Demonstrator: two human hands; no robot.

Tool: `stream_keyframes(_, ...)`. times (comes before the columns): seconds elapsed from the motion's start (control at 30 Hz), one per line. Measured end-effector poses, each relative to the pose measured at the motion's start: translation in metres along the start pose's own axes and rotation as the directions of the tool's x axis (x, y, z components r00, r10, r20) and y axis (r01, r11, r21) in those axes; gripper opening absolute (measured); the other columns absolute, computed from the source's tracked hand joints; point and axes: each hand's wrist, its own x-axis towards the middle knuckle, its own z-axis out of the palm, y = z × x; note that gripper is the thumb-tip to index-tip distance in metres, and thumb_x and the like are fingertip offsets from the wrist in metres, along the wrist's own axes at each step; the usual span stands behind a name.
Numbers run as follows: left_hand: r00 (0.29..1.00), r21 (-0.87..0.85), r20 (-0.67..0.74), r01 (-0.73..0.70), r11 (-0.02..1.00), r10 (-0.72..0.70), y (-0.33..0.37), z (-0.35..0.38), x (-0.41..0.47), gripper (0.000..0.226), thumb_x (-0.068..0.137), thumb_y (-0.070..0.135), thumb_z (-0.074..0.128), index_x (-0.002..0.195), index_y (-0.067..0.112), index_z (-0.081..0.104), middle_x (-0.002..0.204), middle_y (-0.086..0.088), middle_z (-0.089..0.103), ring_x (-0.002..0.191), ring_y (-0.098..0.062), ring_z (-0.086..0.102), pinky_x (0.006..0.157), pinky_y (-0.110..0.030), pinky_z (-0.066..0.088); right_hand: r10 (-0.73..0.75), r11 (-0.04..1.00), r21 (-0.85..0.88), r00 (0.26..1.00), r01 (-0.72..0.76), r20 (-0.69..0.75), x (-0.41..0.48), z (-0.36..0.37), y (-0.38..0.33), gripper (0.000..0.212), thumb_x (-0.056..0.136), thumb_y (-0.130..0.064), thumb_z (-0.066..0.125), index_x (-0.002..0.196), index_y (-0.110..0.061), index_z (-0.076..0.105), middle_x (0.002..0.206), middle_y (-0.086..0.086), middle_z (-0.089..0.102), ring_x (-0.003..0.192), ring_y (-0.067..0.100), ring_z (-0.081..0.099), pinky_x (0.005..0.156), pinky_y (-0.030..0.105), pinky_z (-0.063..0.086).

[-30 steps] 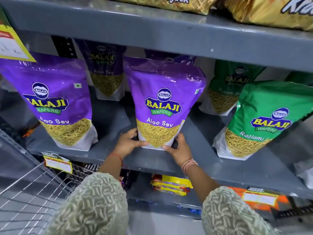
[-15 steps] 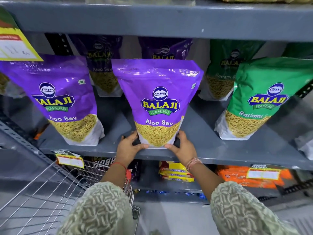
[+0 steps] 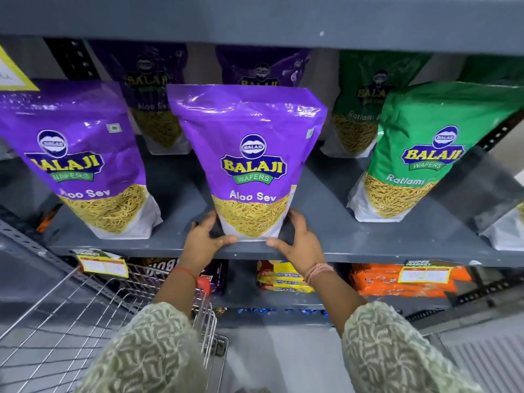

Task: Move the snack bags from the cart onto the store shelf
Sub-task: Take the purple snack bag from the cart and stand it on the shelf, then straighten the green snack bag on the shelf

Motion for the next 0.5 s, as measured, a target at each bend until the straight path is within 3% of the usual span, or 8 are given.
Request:
stream_keyframes(0.03, 0.999, -0.055, -0.044, 0.024, 0.998, -0.026, 0.003, 0.003, -0.006, 0.072, 0.070, 0.021, 0.075, 0.135, 0.019, 0.042, 0.134, 0.004, 0.051, 0.124, -0.015, 0.042, 0.108, -0.032, 0.028, 0.001, 1.000, 0.014, 0.999, 0.000, -0.044, -0.007, -0.006, 0.005, 0.082, 0.070, -0.044, 0.070, 0.134, -0.021, 0.026, 0.141, 0.008, 0.043, 0.127, 0.025, 0.041, 0.103, 0.038, 0.038)
stream_keyframes(0.1, 0.939, -0.172, -0.317, 0.084, 0.982, -0.135, 0.009, 0.017, -0.029, 0.053, 0.074, 0.025, 0.071, 0.122, 0.010, 0.055, 0.121, -0.007, 0.062, 0.114, -0.021, 0.054, 0.097, -0.033, 0.040, 0.031, 0.996, 0.084, 0.984, -0.016, -0.173, -0.023, -0.024, 0.021, 0.077, 0.073, -0.042, 0.068, 0.135, -0.015, 0.031, 0.142, 0.007, 0.041, 0.130, 0.020, 0.038, 0.108, 0.033, 0.032)
stream_keyframes(0.17, 0.802, -0.128, -0.582, 0.070, 0.989, -0.132, 0.019, 0.044, -0.058, 0.031, 0.080, 0.031, 0.064, 0.096, 0.005, 0.064, 0.090, -0.019, 0.070, 0.089, -0.036, 0.062, 0.082, -0.042, 0.049, 0.099, 0.983, 0.175, 0.954, -0.050, -0.282, -0.039, -0.052, 0.044, 0.053, 0.077, -0.033, 0.067, 0.123, -0.015, 0.047, 0.126, 0.006, 0.055, 0.118, 0.020, 0.051, 0.105, 0.040, 0.040)
stream_keyframes(0.2, 0.778, -0.071, -0.623, 0.045, 0.996, -0.079, 0.029, 0.061, -0.070, 0.029, 0.081, 0.033, 0.061, 0.086, 0.005, 0.064, 0.079, -0.019, 0.067, 0.079, -0.038, 0.061, 0.076, -0.045, 0.049, 0.136, 0.976, 0.209, 0.931, -0.066, -0.339, -0.043, -0.069, 0.054, 0.039, 0.078, -0.029, 0.067, 0.113, -0.017, 0.054, 0.113, 0.004, 0.061, 0.105, 0.020, 0.057, 0.098, 0.045, 0.046)
stream_keyframes(0.27, 0.815, -0.025, -0.580, -0.032, 0.999, 0.011, 0.056, 0.101, -0.082, 0.029, 0.080, 0.035, 0.057, 0.073, 0.008, 0.061, 0.068, -0.014, 0.062, 0.069, -0.034, 0.056, 0.071, -0.041, 0.044, 0.192, 0.962, 0.265, 0.849, -0.064, -0.493, -0.046, -0.105, 0.072, 0.021, 0.079, -0.020, 0.067, 0.096, -0.016, 0.058, 0.093, 0.006, 0.063, 0.083, 0.020, 0.060, 0.086, 0.047, 0.052)
stream_keyframes(0.37, 0.881, -0.040, -0.456, -0.161, 0.986, 0.125, 0.110, 0.163, -0.072, 0.016, 0.079, 0.025, 0.065, 0.076, 0.010, 0.062, 0.071, -0.009, 0.062, 0.072, -0.030, 0.057, 0.073, -0.039, 0.045, 0.248, 0.939, 0.343, 0.762, -0.036, -0.598, -0.033, -0.163, 0.097, 0.027, 0.075, -0.004, 0.069, 0.097, -0.008, 0.053, 0.094, 0.015, 0.056, 0.074, 0.017, 0.054, 0.080, 0.031, 0.052)
stream_keyframes(0.43, 0.923, -0.087, -0.355, -0.192, 0.978, 0.150, 0.141, 0.195, -0.044, 0.021, 0.077, 0.019, 0.069, 0.093, 0.007, 0.063, 0.087, -0.010, 0.065, 0.084, -0.027, 0.059, 0.082, -0.040, 0.048, 0.242, 0.921, 0.387, 0.837, -0.040, -0.491, -0.014, -0.195, 0.110, 0.050, 0.069, 0.008, 0.069, 0.112, -0.001, 0.046, 0.104, 0.010, 0.049, 0.084, 0.018, 0.051, 0.077, 0.019, 0.052)
stream_keyframes(0.5, 0.983, -0.182, -0.144, -0.142, 0.973, 0.116, 0.165, 0.216, -0.006, 0.054, 0.073, 0.013, 0.072, 0.122, 0.006, 0.052, 0.116, -0.004, 0.059, 0.108, -0.019, 0.053, 0.095, -0.026, 0.043, 0.132, 0.927, 0.376, 0.950, -0.017, -0.283, 0.011, -0.220, 0.121, 0.078, 0.063, 0.017, 0.070, 0.129, 0.002, 0.031, 0.117, 0.005, 0.042, 0.097, 0.013, 0.049, 0.073, 0.000, 0.044)
